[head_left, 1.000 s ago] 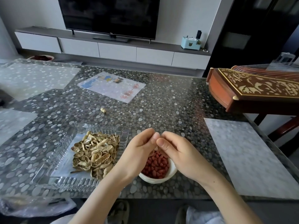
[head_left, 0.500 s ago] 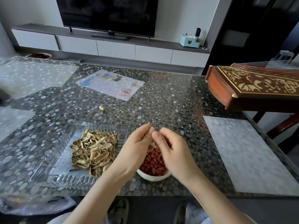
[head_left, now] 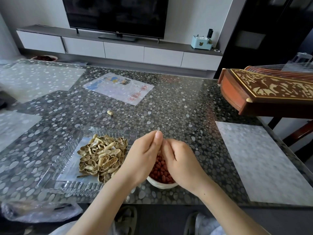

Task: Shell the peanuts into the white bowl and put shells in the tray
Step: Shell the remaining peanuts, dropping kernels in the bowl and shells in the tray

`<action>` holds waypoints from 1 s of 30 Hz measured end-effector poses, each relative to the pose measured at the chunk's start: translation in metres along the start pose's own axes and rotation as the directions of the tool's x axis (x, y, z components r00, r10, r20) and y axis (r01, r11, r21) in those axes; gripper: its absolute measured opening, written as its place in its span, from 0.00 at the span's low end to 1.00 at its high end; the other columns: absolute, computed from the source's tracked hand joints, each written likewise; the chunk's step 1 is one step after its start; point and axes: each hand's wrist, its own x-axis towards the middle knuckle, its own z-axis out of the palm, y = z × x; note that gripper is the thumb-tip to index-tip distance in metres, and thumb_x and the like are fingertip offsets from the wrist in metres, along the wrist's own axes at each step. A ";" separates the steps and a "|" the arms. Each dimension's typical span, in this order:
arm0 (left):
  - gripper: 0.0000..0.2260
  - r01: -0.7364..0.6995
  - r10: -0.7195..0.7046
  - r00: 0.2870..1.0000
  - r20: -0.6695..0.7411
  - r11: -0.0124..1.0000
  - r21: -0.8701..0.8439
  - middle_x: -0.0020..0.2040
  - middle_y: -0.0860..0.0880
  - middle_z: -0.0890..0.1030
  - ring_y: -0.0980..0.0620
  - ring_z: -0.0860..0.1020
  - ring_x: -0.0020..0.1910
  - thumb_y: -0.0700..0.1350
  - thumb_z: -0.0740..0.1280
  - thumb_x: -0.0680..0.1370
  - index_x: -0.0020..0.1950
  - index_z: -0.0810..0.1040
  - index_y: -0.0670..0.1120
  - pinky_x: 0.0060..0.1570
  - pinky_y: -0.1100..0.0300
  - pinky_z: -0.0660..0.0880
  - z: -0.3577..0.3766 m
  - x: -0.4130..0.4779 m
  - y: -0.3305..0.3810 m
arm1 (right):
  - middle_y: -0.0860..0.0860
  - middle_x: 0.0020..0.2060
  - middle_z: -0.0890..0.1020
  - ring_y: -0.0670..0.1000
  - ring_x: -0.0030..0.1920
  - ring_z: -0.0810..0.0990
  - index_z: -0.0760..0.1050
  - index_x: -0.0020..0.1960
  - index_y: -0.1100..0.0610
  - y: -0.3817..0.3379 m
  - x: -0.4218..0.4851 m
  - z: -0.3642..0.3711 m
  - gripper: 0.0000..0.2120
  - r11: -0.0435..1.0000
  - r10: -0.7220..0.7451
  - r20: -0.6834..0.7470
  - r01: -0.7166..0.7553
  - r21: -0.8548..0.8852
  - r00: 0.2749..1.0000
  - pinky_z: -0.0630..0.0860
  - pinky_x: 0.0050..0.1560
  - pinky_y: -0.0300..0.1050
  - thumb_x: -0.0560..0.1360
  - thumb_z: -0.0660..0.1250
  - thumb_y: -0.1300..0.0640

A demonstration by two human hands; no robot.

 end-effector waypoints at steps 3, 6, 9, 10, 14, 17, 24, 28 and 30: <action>0.21 0.014 -0.013 1.000 0.021 0.999 -0.042 0.33 0.50 0.68 0.53 0.66 0.35 0.56 0.55 0.77 0.40 0.69 0.37 0.38 0.53 0.66 0.000 0.000 0.002 | 0.42 0.27 0.72 0.42 0.29 0.72 0.67 0.34 0.45 0.001 -0.001 0.004 0.16 1.000 -0.026 -0.036 0.026 -0.005 0.999 0.66 0.33 0.36 0.77 0.49 0.43; 0.20 0.026 -0.023 0.999 0.040 0.997 -0.078 0.32 0.55 0.70 0.57 0.68 0.34 0.57 0.54 0.77 0.38 0.70 0.41 0.39 0.58 0.67 -0.001 0.001 0.002 | 0.40 0.26 0.74 0.41 0.29 0.73 0.70 0.35 0.46 -0.001 0.001 0.003 0.17 0.992 0.011 -0.009 -0.010 0.129 1.000 0.68 0.33 0.34 0.79 0.51 0.44; 0.18 0.083 -0.071 0.994 0.078 0.983 -0.166 0.31 0.58 0.71 0.59 0.70 0.34 0.58 0.54 0.77 0.37 0.72 0.47 0.41 0.60 0.69 -0.002 0.001 0.003 | 0.39 0.22 0.73 0.38 0.26 0.72 0.70 0.33 0.51 -0.008 0.004 -0.007 0.21 0.942 0.068 0.098 -0.096 0.320 0.993 0.68 0.32 0.29 0.82 0.50 0.52; 0.17 0.099 -0.080 0.992 0.101 0.977 -0.189 0.32 0.57 0.73 0.58 0.71 0.35 0.58 0.55 0.77 0.38 0.73 0.47 0.42 0.59 0.70 -0.002 0.000 0.003 | 0.39 0.21 0.74 0.37 0.26 0.73 0.70 0.31 0.52 -0.009 0.005 -0.010 0.22 0.932 0.075 0.108 -0.109 0.347 0.991 0.68 0.31 0.28 0.82 0.50 0.53; 0.16 0.148 -0.113 0.981 0.159 0.963 -0.227 0.34 0.56 0.75 0.59 0.74 0.36 0.58 0.58 0.78 0.39 0.77 0.51 0.44 0.58 0.69 0.001 -0.001 0.002 | 0.42 0.24 0.76 0.40 0.28 0.75 0.73 0.32 0.52 -0.003 0.004 -0.007 0.23 0.954 0.054 0.050 -0.066 0.292 0.997 0.68 0.31 0.32 0.79 0.49 0.45; 0.16 0.179 -0.139 0.977 0.162 0.946 -0.270 0.35 0.54 0.73 0.59 0.71 0.36 0.59 0.59 0.77 0.39 0.78 0.52 0.42 0.60 0.68 0.002 0.000 0.001 | 0.35 0.25 0.76 0.39 0.29 0.76 0.70 0.30 0.44 0.001 0.002 -0.006 0.21 0.995 -0.029 -0.040 0.032 0.096 0.999 0.67 0.32 0.29 0.78 0.48 0.44; 0.13 0.134 -0.106 0.987 0.121 0.957 -0.258 0.33 0.58 0.72 0.59 0.70 0.36 0.56 0.58 0.76 0.36 0.76 0.53 0.45 0.56 0.70 0.006 -0.003 0.002 | 0.38 0.19 0.70 0.40 0.22 0.70 0.63 0.26 0.46 -0.002 0.000 -0.003 0.23 0.995 -0.031 -0.145 0.045 0.092 0.989 0.63 0.27 0.31 0.79 0.48 0.48; 0.14 0.162 -0.140 0.985 0.102 0.951 -0.262 0.33 0.55 0.70 0.59 0.69 0.35 0.56 0.57 0.76 0.39 0.73 0.49 0.43 0.58 0.69 0.009 -0.004 0.001 | 0.43 0.19 0.69 0.40 0.23 0.68 0.67 0.23 0.52 -0.001 0.004 -0.008 0.29 0.943 0.144 -0.071 -0.116 0.311 0.987 0.65 0.29 0.33 0.83 0.49 0.54; 0.14 0.185 -0.164 0.981 0.101 0.947 -0.263 0.32 0.57 0.71 0.60 0.69 0.33 0.52 0.57 0.79 0.36 0.73 0.52 0.42 0.59 0.69 0.010 -0.003 0.003 | 0.45 0.24 0.73 0.40 0.28 0.71 0.71 0.27 0.57 -0.002 0.005 -0.012 0.29 0.909 0.215 0.009 -0.204 0.364 0.976 0.70 0.35 0.34 0.83 0.50 0.53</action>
